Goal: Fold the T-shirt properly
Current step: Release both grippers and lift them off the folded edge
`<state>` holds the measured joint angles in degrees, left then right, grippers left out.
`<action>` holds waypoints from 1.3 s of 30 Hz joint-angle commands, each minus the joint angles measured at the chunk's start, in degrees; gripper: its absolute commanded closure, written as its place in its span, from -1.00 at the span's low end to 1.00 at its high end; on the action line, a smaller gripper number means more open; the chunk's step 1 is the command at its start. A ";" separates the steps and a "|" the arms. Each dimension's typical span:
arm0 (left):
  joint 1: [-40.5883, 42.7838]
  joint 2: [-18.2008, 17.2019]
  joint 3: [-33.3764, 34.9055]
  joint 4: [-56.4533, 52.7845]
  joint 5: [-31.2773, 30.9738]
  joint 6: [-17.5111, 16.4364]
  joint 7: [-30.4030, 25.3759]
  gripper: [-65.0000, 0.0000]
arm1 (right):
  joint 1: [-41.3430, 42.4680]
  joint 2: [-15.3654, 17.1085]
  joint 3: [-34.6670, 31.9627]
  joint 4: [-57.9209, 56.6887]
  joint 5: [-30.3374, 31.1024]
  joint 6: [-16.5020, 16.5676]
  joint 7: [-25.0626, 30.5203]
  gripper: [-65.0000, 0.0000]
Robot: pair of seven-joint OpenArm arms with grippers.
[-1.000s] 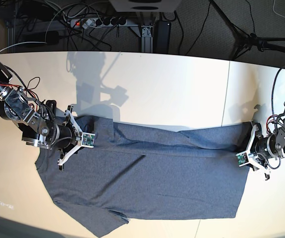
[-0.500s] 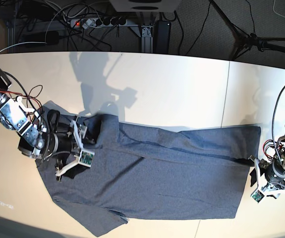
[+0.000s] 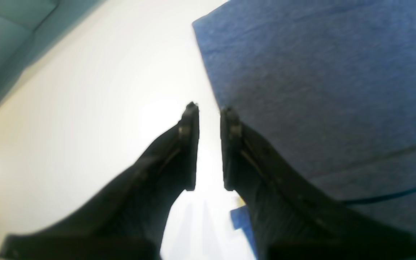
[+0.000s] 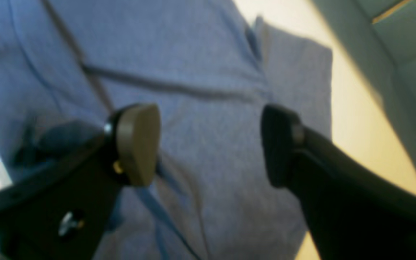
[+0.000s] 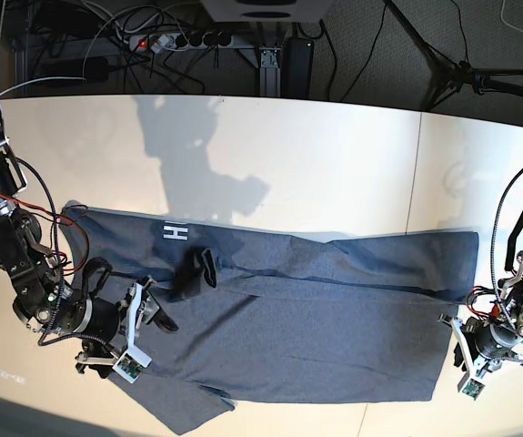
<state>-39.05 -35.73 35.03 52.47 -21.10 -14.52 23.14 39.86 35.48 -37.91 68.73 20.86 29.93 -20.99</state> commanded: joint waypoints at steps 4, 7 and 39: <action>-1.88 -0.11 -0.61 0.68 0.11 1.25 -0.59 0.67 | 0.94 0.85 0.79 -0.66 2.73 0.13 0.98 -0.29; -1.66 0.87 -0.61 0.68 -0.28 1.53 -0.07 0.69 | 0.26 0.52 0.79 -1.68 6.19 0.07 0.98 -0.21; 11.30 10.78 -11.13 -3.78 -6.01 -0.28 14.53 1.00 | -9.53 -4.76 6.47 -21.07 12.59 -1.64 -2.23 1.00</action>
<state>-27.64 -24.25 23.92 49.25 -28.84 -14.85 33.10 30.11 30.00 -31.44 47.72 34.76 29.12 -20.18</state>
